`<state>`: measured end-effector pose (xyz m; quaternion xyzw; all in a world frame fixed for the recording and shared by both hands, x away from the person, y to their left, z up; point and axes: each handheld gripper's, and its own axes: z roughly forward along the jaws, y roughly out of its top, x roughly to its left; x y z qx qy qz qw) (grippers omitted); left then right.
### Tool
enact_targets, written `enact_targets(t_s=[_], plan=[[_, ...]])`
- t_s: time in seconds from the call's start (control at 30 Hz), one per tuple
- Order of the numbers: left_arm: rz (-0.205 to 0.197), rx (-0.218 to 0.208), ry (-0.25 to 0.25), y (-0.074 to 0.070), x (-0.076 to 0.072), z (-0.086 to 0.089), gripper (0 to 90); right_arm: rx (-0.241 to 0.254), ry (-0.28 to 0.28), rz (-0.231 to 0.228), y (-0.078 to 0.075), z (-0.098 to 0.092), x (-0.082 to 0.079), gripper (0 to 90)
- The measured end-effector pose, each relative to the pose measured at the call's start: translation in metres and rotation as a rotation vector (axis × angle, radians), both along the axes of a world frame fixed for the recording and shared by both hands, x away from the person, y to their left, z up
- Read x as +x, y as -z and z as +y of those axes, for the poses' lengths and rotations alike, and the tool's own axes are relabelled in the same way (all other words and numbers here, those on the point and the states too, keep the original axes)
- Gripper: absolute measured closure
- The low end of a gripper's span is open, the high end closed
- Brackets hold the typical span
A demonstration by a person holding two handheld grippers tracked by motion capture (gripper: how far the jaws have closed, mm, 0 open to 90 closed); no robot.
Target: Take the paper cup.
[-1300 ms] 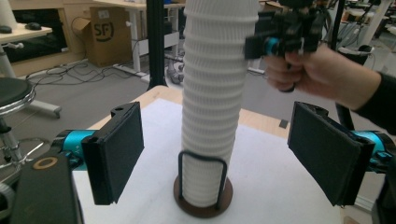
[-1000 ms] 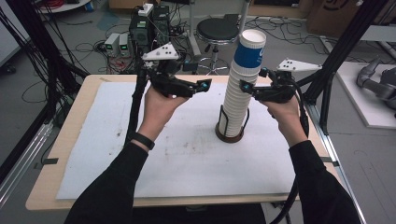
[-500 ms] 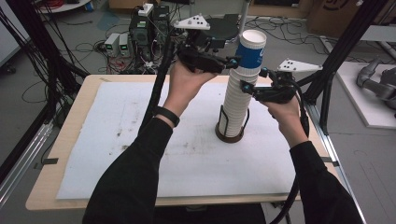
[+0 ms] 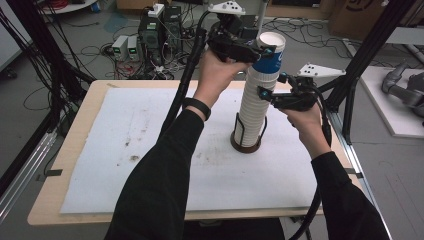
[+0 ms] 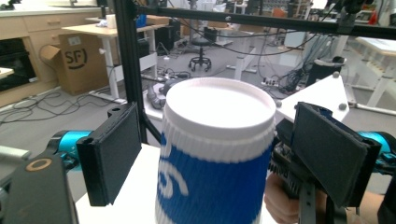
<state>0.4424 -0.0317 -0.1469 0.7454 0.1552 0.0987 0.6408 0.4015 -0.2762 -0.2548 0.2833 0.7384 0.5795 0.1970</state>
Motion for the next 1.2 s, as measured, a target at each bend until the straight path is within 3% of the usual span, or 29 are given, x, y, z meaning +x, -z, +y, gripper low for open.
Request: enact_targets(t_s=[0.2, 0.4, 0.6, 0.93, 1.2], plan=[[0.021, -0.034, 0.024, 0.0, 0.006, -0.008, 18.6, 0.003, -0.001, 0.001, 0.0, 0.0, 0.0, 14.9], [0.033, -0.043, 0.046, 0.002, 0.01, -0.01, 28.6, 0.002, -0.002, 0.002, 0.0, 0.0, 0.0, 15.1], [0.045, -0.051, 0.049, 0.002, 0.011, -0.009, 30.0, 0.001, -0.003, -0.001, 0.0, -0.001, 0.0, 15.1], [-0.02, -0.085, 0.014, -0.015, 0.003, -0.008, 30.3, 0.006, -0.001, 0.001, 0.0, 0.0, -0.001, 15.2], [-0.073, -0.074, -0.013, -0.037, -0.004, -0.01, 30.3, 0.002, 0.001, 0.0, 0.0, -0.001, -0.001, 15.3]])
